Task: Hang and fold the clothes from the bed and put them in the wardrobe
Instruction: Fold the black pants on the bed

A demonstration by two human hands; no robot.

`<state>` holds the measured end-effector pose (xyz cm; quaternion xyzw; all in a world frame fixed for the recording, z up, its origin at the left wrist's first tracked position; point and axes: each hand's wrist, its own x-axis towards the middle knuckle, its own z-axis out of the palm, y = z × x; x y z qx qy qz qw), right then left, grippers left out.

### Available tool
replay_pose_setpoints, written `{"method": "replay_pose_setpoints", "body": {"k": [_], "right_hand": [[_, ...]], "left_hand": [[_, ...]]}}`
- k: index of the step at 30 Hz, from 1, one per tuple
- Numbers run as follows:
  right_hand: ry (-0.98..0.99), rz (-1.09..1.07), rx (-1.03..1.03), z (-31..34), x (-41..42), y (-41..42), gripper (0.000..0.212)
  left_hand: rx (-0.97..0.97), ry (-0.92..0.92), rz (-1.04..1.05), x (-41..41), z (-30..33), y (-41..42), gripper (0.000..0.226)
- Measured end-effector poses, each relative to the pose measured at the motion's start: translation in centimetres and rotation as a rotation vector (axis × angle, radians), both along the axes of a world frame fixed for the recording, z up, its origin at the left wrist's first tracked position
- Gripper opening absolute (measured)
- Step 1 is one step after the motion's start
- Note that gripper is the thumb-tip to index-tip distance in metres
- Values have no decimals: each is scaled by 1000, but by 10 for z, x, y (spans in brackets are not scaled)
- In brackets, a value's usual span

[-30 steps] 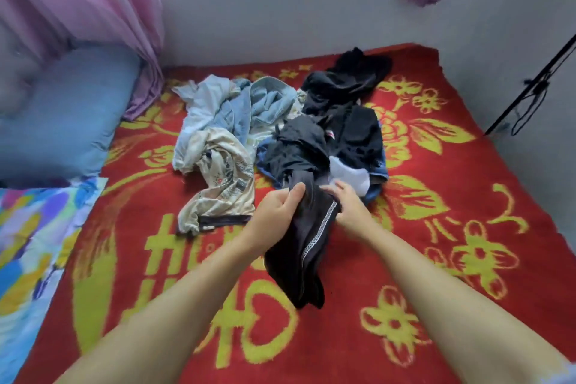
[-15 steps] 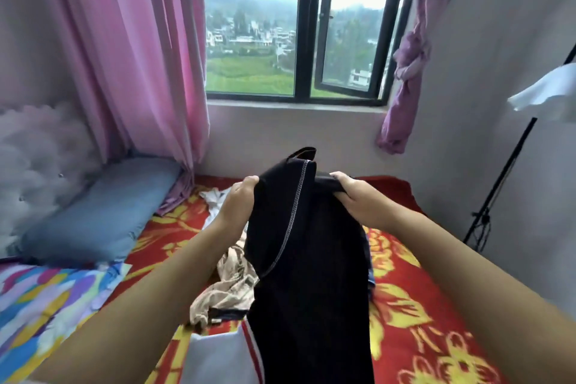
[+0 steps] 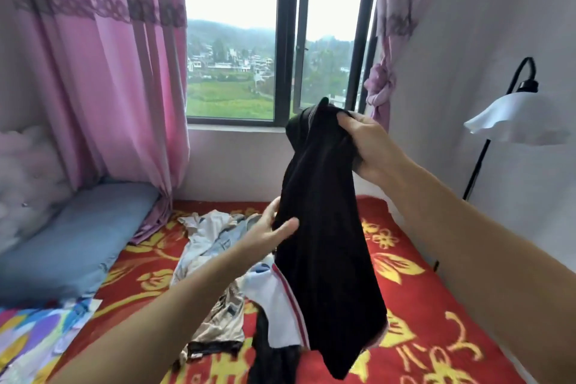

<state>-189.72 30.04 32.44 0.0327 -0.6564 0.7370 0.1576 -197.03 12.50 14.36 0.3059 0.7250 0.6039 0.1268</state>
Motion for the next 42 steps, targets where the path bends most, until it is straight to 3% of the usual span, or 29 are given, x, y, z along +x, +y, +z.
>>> {"method": "replay_pose_setpoints", "body": {"k": [2, 3, 7, 8, 11, 14, 17, 20, 22, 24, 27, 30, 32, 34, 36, 38, 40, 42], "right_hand": [[55, 13, -107, 22, 4, -3, 19], [82, 24, -148, 33, 7, -3, 18], [148, -7, -283, 60, 19, 10, 28], [160, -36, -293, 62, 21, 19, 31], [157, -225, -256, 61, 26, 53, 21], [96, -452, -212, 39, 25, 97, 25], [-43, -516, 134, 2, 18, 122, 33], [-290, -219, 542, -31, 19, 109, 51], [-431, 169, 674, -47, 22, 80, 67], [-485, 406, 734, -64, 22, 49, 72], [-394, 296, 692, -80, 15, 16, 36], [-355, 199, 401, -84, 8, 6, 21], [-363, 163, 207, -82, 3, 7, 22], [-380, 129, -29, -78, -6, 10, 25], [-399, 115, -203, -72, -13, 13, 25], [-407, 144, -262, -66, -16, 13, 23], [-404, 193, -246, -61, -16, 11, 24], [-400, 249, -169, -55, -15, 9, 22]], "left_hand": [[-223, 28, -129, 4, -23, 13, 88], [-322, 73, -118, 3, -32, 21, 85], [-605, 390, 73, -11, -49, 47, 32], [-613, 429, 107, -15, -52, 49, 31], [-476, 412, 95, -18, -49, 47, 33], [-200, 315, 208, -11, -18, 43, 31], [17, 237, 310, -2, 38, 43, 32], [113, -144, 220, 11, 94, 50, 22], [149, -375, 184, 17, 119, 55, 20], [197, -576, 148, 17, 133, 59, 24], [226, -652, 143, 11, 139, 56, 31], [318, -644, 182, 4, 134, 45, 17], [206, -368, 240, 1, 123, 35, 7], [26, 173, 361, 2, 102, 24, 39], [-65, 699, 241, 15, 85, 13, 56], [-307, 1200, 43, 23, 62, 3, 72], [-676, 1642, -21, 22, 43, -6, 80], [-836, 1867, 45, 17, 35, -13, 74]]}}
